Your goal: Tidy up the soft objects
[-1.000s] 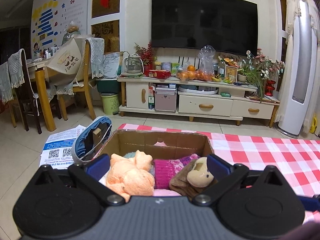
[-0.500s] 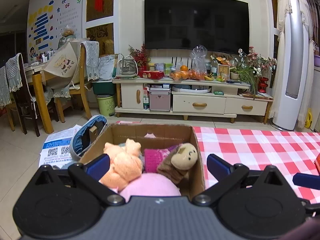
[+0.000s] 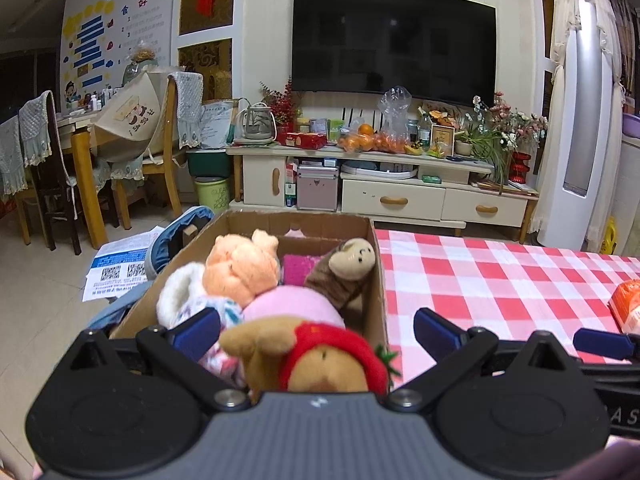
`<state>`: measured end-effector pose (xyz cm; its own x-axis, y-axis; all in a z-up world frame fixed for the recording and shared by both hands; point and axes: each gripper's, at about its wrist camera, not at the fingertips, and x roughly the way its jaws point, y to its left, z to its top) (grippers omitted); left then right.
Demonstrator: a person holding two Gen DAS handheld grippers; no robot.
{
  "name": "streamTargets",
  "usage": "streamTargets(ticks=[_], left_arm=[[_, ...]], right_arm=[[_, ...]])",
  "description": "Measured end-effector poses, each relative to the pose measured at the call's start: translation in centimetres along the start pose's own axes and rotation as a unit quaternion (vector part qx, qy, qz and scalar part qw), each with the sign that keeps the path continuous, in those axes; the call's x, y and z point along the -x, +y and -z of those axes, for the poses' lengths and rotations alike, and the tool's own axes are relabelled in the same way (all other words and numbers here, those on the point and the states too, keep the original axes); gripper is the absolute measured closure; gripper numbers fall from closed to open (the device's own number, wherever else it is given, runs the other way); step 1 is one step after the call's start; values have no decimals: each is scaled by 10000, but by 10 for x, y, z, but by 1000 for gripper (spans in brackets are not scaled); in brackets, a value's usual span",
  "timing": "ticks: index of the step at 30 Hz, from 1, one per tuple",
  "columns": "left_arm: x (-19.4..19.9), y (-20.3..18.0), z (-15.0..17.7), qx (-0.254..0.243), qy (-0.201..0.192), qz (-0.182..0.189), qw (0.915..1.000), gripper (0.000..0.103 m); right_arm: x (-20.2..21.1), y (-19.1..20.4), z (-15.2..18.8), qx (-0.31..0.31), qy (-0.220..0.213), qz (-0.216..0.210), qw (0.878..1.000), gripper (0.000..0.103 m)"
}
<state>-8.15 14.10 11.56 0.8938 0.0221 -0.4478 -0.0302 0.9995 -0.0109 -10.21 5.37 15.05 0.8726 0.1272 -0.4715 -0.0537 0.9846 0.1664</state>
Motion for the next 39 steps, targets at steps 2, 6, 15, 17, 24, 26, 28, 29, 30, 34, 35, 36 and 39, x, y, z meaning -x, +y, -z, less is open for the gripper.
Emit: streamTargets(ticks=[2, 6, 15, 17, 24, 26, 28, 29, 30, 34, 35, 36, 39], left_arm=[[5, 1, 5, 20, 7, -16, 10000, 1], [13, 1, 14, 47, 27, -33, 10000, 1], [26, 2, 29, -61, 40, -65, 10000, 1], [29, 2, 32, -66, 29, -45, 10000, 1], [34, 3, 40, -157, -19, -94, 9998, 1], [35, 3, 42, -170, -15, -113, 9998, 1], [36, 3, 43, -166, -22, -143, 9998, 1], [36, 3, 43, -162, -16, -148, 9998, 1], [36, 4, 43, -155, -2, -150, 9998, 1], [36, 5, 45, -154, 5, -179, 9997, 1], [37, 5, 46, -156, 3, -184, 9997, 1], [37, 5, 46, -156, 4, -184, 9997, 1], [37, 5, 47, -165, -6, -194, 9997, 1]], right_arm=[[4, 1, 4, 13, -53, 44, 10000, 0], [11, 1, 10, -48, -75, 38, 10000, 0], [22, 6, 18, 50, -91, 57, 9999, 0], [23, 6, 20, 67, -72, 65, 9999, 0], [24, 7, 27, 133, -58, 120, 9998, 0], [24, 6, 28, 135, -46, 125, 9998, 0], [23, 7, 29, 143, -48, 134, 9998, 0], [23, 7, 30, 158, -53, 141, 9998, 0], [23, 8, 31, 174, -53, 145, 9997, 0], [24, 9, 31, 185, -54, 149, 9997, 0], [24, 9, 32, 191, -59, 151, 9997, 0], [23, 9, 32, 195, -63, 151, 9997, 0], [23, 8, 32, 169, -49, 143, 9997, 0]])
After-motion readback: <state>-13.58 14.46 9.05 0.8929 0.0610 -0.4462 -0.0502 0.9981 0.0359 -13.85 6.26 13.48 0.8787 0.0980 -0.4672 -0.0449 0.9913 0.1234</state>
